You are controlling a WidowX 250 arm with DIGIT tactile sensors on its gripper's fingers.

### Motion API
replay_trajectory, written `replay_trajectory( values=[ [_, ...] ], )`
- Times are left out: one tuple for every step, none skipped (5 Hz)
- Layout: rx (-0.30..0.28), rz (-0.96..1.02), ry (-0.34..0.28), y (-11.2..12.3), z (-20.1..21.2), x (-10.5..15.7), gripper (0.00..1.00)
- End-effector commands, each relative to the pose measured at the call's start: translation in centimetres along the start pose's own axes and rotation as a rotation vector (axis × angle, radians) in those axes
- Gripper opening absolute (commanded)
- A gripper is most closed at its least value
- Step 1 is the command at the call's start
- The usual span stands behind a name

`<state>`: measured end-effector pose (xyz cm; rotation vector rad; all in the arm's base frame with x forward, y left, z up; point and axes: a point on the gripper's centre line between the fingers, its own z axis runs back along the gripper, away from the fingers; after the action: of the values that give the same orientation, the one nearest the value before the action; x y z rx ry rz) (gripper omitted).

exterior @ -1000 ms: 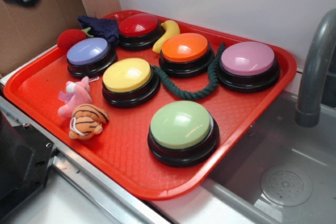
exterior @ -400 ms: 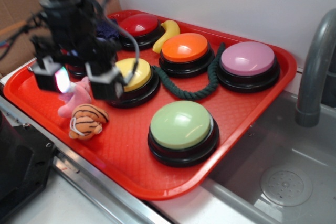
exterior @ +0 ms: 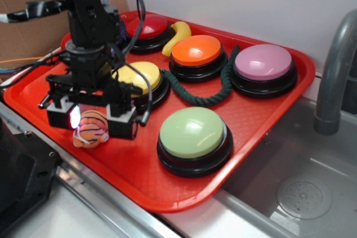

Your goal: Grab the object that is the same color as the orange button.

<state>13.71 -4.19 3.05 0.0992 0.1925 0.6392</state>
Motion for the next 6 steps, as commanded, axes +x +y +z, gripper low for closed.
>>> replay_trajectory(
  values=[
    [-0.033, 0.055, -0.045, 0.5, -1.4, 0.3, 0.00],
    [-0.034, 0.057, -0.053, 0.7, -1.5, 0.3, 0.00],
    [-0.025, -0.005, -0.105, 0.5, 0.7, 0.6, 0.00],
    [-0.029, -0.064, -0.140, 0.9, 3.2, 1.8, 0.00],
    [-0.061, -0.196, -0.190, 1.5, 7.1, 3.8, 0.00],
    [-0.100, -0.319, -0.228, 2.8, 10.5, 5.6, 0.00]
  ],
)
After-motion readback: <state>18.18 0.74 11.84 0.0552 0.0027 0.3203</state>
